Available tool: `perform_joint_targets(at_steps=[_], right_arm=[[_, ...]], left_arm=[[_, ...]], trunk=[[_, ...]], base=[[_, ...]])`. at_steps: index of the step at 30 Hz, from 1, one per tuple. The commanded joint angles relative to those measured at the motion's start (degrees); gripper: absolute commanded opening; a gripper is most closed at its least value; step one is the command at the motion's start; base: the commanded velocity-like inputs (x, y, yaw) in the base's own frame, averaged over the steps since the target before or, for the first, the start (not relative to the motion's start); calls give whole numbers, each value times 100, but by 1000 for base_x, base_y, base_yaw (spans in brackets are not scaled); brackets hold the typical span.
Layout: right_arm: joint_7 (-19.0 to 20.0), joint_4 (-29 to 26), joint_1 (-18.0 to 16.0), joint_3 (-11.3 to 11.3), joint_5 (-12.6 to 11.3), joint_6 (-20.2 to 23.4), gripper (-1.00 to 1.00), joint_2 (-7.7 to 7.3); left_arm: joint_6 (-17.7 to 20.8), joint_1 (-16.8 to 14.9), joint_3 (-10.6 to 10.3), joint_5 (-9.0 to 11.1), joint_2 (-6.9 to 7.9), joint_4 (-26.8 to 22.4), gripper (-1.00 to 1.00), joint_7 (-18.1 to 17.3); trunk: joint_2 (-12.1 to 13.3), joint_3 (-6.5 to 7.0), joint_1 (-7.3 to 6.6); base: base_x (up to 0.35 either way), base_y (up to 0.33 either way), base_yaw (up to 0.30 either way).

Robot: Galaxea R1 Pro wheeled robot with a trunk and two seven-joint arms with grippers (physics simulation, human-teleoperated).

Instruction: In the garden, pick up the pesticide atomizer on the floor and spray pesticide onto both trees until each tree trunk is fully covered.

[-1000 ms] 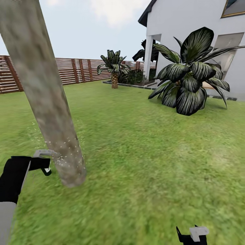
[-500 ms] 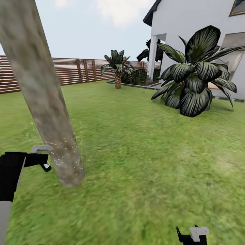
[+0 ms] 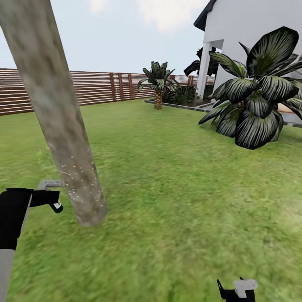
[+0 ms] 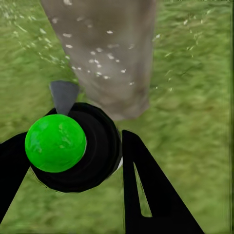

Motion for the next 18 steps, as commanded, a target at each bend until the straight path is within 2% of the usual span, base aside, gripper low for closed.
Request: perform_joint_targets(at_steps=[1,15,18], right_arm=[[3,0,0,0,0,0,100,0],[-2,1,0,5,0,0,100,0],[-2,7,0,8,0,0,100,0]], left_arm=[[0,0,-7,-1,-2,0,-100,1],[0,17,4,-24,13,8,-100,18],[0,25,-22,-25,-1,20,-100,16]], trunk=[[0,0,0],[0,0,0],[0,0,0]], base=[[158,-263,10],[187,-237,3],[25,-262,192]])
